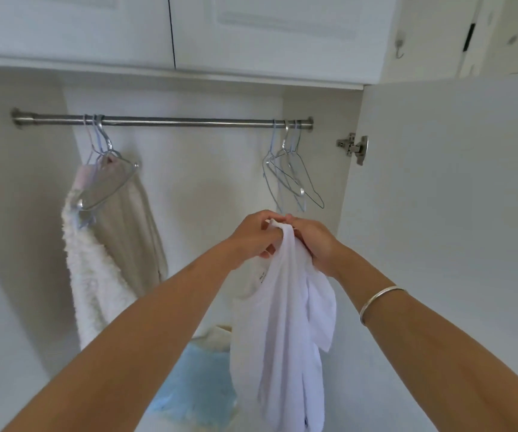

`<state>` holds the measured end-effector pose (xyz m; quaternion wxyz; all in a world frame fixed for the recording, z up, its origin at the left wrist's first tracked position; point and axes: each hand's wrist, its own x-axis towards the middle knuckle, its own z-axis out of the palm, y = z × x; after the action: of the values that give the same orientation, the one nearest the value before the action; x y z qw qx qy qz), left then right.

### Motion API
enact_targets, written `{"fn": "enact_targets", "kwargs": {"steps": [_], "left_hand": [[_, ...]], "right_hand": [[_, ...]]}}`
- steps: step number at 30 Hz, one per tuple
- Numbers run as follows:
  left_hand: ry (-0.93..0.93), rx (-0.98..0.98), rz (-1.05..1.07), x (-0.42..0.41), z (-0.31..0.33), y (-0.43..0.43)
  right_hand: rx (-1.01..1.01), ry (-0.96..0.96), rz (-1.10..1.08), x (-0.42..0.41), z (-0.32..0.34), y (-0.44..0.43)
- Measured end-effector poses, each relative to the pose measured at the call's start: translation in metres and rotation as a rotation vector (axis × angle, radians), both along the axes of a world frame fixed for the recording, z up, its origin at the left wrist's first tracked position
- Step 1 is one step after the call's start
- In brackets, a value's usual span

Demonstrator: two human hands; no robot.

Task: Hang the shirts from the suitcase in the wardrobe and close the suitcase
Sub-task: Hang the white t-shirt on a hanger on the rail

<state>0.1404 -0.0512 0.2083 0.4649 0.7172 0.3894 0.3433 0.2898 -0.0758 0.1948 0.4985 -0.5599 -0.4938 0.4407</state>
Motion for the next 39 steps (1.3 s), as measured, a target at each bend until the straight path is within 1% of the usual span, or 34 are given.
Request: {"fn": "enact_targets", "kwargs": {"steps": [3,6,10,14,19,23,24,25,27,28,30,33,36,39], "left_hand": [[-0.008,0.131,0.189,-0.014,0.0,0.014],[0.001,0.165,0.28,-0.027,0.004,0.034],[0.027,0.143,0.305,-0.033,0.012,0.066],[0.002,0.13,0.287,-0.034,0.025,0.101],[0.015,0.18,0.344,-0.045,0.045,0.151],[0.051,0.149,0.372,-0.054,0.051,0.178],[0.06,0.145,0.375,-0.054,0.051,0.183],[0.068,0.14,0.381,-0.054,0.051,0.187],[0.077,0.14,0.402,-0.053,0.05,0.195],[0.082,0.145,0.411,-0.053,0.049,0.2],[0.085,0.152,0.44,-0.052,0.047,0.209],[0.055,0.145,0.503,-0.049,0.05,0.22],[0.036,0.144,0.524,-0.043,0.054,0.226],[0.054,0.149,0.516,-0.037,0.056,0.233]], "right_hand": [[-0.006,0.016,0.106,-0.02,0.002,0.023],[0.023,0.0,0.179,-0.036,0.003,0.046],[0.065,-0.045,0.224,-0.048,0.009,0.073],[0.092,-0.083,0.195,-0.053,0.021,0.111],[0.177,-0.116,0.194,-0.057,0.047,0.164],[0.169,-0.118,0.231,-0.061,0.052,0.187],[0.191,-0.14,0.208,-0.061,0.052,0.194],[0.252,-0.194,0.14,-0.061,0.052,0.202],[0.446,-0.313,-0.117,-0.054,0.052,0.223],[0.524,-0.323,-0.233,-0.048,0.053,0.232],[0.563,-0.371,-0.371,-0.031,0.058,0.251],[0.491,-0.539,-0.411,-0.007,0.068,0.277],[0.349,-0.651,-0.367,0.006,0.07,0.299],[0.197,-0.736,-0.31,0.012,0.066,0.323]]}}
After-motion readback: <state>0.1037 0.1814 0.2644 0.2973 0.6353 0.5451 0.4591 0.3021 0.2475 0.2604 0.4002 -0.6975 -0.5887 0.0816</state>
